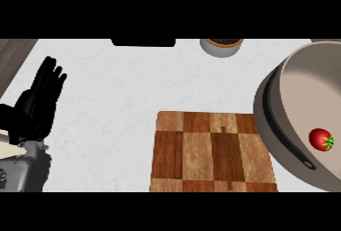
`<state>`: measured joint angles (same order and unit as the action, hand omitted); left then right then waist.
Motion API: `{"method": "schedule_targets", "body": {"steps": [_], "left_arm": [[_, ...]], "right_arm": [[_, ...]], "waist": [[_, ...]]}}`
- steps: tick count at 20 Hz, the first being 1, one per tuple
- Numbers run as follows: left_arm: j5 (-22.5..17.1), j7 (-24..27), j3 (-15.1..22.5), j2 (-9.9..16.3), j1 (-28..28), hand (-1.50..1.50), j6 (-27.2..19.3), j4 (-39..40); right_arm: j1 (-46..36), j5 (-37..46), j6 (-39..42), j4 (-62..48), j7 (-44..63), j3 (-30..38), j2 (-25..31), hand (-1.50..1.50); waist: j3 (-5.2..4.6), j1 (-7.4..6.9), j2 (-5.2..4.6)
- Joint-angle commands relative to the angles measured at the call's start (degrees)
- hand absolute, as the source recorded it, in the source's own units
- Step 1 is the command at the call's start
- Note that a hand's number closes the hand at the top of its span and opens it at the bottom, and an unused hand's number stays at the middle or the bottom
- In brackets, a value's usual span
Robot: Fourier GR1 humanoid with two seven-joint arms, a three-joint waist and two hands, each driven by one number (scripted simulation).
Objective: Pick the tomato from the cutting board and place it in the pot
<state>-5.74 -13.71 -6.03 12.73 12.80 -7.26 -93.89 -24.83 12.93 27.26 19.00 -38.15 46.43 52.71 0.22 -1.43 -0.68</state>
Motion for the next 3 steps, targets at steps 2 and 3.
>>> {"method": "schedule_targets", "body": {"steps": [2, 3], "left_arm": [[-0.16, -0.30, -0.53, -0.27, 2.28, 0.00, -0.37, 1.85], [2.44, 0.74, 2.22, -2.68, 0.48, 0.00, -2.20, 1.23]], "right_arm": [[0.62, 0.52, 3.93, -3.59, -6.54, -0.96, 1.06, -1.50], [1.26, -0.09, 4.43, -4.42, -6.58, -0.48, 1.18, -1.50]], "waist": [[0.23, -0.04, -0.20], [0.23, 0.10, -0.12]]}}
